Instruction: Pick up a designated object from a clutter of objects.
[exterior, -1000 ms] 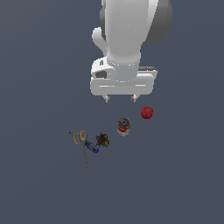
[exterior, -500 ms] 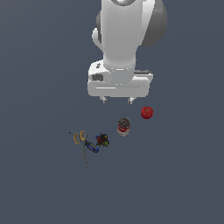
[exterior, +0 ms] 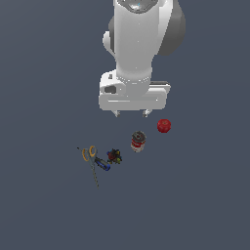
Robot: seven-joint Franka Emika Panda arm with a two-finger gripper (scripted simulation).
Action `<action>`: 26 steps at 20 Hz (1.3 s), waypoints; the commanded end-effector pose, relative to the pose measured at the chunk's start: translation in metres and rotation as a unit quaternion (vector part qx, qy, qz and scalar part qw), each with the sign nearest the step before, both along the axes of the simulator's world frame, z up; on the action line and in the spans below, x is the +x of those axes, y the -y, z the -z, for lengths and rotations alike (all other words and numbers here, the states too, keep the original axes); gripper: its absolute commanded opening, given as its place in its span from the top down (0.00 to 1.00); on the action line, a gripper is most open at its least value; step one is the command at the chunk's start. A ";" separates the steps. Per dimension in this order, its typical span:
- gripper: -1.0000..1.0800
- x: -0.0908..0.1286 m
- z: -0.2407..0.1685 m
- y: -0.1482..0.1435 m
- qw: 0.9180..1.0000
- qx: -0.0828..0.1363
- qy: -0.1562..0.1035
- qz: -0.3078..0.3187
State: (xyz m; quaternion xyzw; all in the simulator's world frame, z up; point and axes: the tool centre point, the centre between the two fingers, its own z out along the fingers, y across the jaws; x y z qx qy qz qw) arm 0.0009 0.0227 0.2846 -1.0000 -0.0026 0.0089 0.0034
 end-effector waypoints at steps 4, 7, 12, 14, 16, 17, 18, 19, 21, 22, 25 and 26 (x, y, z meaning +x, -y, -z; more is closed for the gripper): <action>0.04 0.000 0.017 -0.004 0.999 -0.002 0.001 -0.037; 0.04 -0.001 0.031 -0.007 0.998 -0.004 0.001 -0.068; 0.04 -0.003 0.060 -0.014 0.991 -0.006 0.003 -0.134; 0.04 -0.005 0.074 -0.017 0.986 -0.006 0.003 -0.165; 0.04 -0.008 0.087 -0.021 0.980 -0.006 0.004 -0.197; 0.04 -0.009 0.094 -0.023 0.977 -0.006 0.004 -0.212; 0.04 -0.011 0.100 -0.025 0.974 -0.006 0.005 -0.227; 0.04 -0.012 0.106 -0.026 0.970 -0.005 0.005 -0.242; 0.04 -0.015 0.117 -0.030 0.963 -0.005 0.006 -0.269; 0.04 -0.017 0.122 -0.031 0.960 -0.004 0.006 -0.281; 0.04 -0.021 0.135 -0.036 0.950 -0.003 0.007 -0.312; 0.04 -0.022 0.139 -0.037 0.947 -0.003 0.008 -0.321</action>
